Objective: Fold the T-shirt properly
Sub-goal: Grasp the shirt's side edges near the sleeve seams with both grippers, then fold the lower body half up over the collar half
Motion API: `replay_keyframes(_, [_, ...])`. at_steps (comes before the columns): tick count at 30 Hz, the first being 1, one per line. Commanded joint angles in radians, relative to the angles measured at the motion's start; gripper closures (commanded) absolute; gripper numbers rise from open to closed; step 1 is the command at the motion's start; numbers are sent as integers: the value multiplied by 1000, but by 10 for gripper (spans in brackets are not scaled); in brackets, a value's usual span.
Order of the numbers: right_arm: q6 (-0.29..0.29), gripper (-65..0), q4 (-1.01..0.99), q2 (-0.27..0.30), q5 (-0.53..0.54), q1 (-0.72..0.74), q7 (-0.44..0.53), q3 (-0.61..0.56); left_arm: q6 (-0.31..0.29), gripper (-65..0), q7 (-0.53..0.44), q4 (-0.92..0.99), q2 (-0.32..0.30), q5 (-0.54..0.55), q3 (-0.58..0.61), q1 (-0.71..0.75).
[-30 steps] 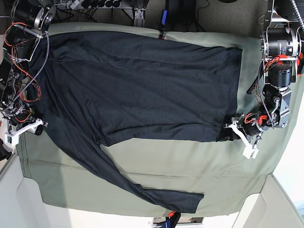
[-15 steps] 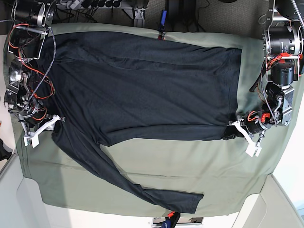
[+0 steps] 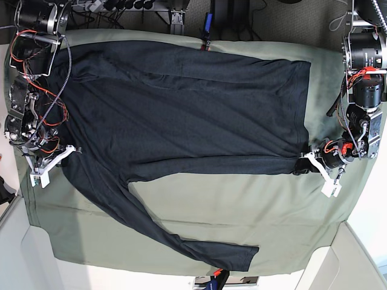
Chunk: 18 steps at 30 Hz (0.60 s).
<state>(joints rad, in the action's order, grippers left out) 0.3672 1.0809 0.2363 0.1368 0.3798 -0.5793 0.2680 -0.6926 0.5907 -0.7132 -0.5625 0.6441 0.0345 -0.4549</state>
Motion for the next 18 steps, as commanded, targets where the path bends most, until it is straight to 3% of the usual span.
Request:
replay_keyframes(1, [1, 0, 19, 14, 1, 27, 22, 1, -6, 0, -9, -13, -21, 10, -4, -27])
replay_keyframes(8, [-6, 0, 59, 18, 2, 24, -25, 45, -6, 0, -1, -15, -36, 13, -4, -27])
replay_keyframes(10, [-6, 0, 96, 18, 8, 21, -59, 74, -6, 0, 38, -29, -51, 58, -4, -26])
replay_keyframes(13, [-3, 0, 168, 24, 73, 3, -85, 128, -6, 0, 86, -94, -76, 139, -4, -14])
replay_keyframes(18, [4, 0, 315, 58, 183, -97, -121, 150, -6, 0, 95, -225, -89, 152, -4, 34])
